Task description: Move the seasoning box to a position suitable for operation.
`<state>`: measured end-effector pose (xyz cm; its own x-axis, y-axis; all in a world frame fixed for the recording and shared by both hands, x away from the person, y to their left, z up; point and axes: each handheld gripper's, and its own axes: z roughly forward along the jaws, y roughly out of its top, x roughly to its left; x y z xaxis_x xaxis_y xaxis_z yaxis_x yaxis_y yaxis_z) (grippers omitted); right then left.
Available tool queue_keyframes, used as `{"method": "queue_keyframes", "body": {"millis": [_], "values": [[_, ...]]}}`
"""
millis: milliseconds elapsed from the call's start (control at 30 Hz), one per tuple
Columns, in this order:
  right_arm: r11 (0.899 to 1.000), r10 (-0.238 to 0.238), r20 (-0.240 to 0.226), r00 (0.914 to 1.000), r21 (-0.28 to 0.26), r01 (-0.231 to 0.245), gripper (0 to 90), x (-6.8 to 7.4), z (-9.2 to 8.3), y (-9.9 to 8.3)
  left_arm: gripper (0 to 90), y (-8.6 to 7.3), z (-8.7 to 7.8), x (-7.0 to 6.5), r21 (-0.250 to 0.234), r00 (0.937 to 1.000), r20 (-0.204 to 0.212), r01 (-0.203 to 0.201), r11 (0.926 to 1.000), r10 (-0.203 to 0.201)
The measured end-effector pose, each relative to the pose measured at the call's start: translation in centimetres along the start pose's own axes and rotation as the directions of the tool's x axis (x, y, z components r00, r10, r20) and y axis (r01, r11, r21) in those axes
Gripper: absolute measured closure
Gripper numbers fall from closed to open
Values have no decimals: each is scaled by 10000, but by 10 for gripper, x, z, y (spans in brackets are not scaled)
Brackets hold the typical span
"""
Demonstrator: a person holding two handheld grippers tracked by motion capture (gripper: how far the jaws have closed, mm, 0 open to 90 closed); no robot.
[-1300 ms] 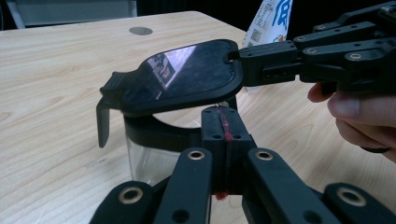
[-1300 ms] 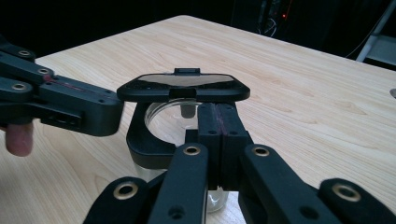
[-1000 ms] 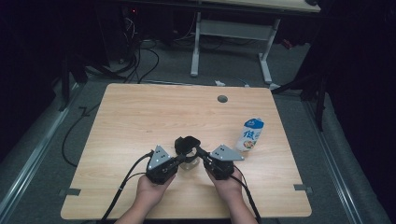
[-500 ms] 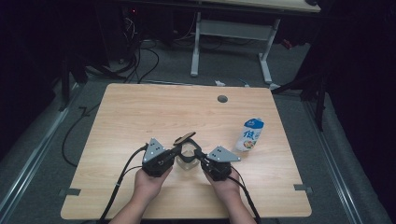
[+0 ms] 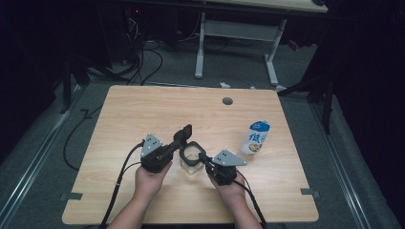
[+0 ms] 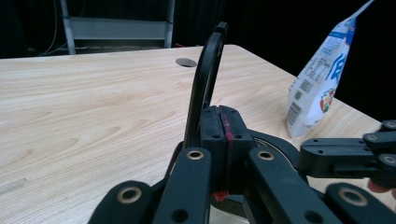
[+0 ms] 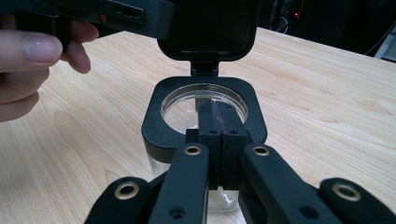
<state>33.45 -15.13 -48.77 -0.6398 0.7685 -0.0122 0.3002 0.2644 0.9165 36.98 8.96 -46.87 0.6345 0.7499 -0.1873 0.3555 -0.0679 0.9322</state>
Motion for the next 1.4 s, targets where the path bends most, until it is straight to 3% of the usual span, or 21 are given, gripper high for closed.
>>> {"method": "queue_keyframes", "body": {"millis": [600, 700, 800, 900, 967, 1067, 1133, 1300, 1400], "values": [[10000, -65, -38, 10000, -32, 64, 900, 0, 0, -1, 898, 0, 2, 4, 9, 9991, -341, 265, 9996, -265], [10000, -50, -34, 10000, -14, 50, 900, -1, 0, 0, 871, -1, -3, 3, 12, 9998, -182, 130, 9999, -130], [9998, -193, 128, 9997, 84, 192, 900, -1, -3, 0, 838, -5, -14, 4, 43, 9992, -254, -301, 9995, 302], [10000, 73, 328, 9994, -59, -71, 900, -10, -11, 1, 780, -16, -30, 15, 390, 9972, -361, -633, 9972, 647], [9997, 198, 599, 9980, -122, -191, 900, -17, -18, 0, 740, -26, -41, 28, 798, 9943, -671, -775, 9938, 830], [9987, 497, 1103, 9926, -116, -487, 900, -31, -28, -6, 701, -38, -56, 45, 1010, 9922, -988, -661, 9927, 761], [9973, 709, 1650, 9837, 51, -728, 900, -40, -34, -12, 695, -45, -64, 53, 976, 9921, -1080, -526, 9938, 632], [9902, 1188, 2711, 9552, 383, -1341, 898, -60, -44, -28, 686, -53, -74, 62, 698, 9958, -839, -296, 9971, 355], [9861, 1292, 3232, 9375, 582, -1559, 895, -71, -50, -34, 684, -55, -78, 64, 638, 9966, -727, -339, 9974, 386]]}}
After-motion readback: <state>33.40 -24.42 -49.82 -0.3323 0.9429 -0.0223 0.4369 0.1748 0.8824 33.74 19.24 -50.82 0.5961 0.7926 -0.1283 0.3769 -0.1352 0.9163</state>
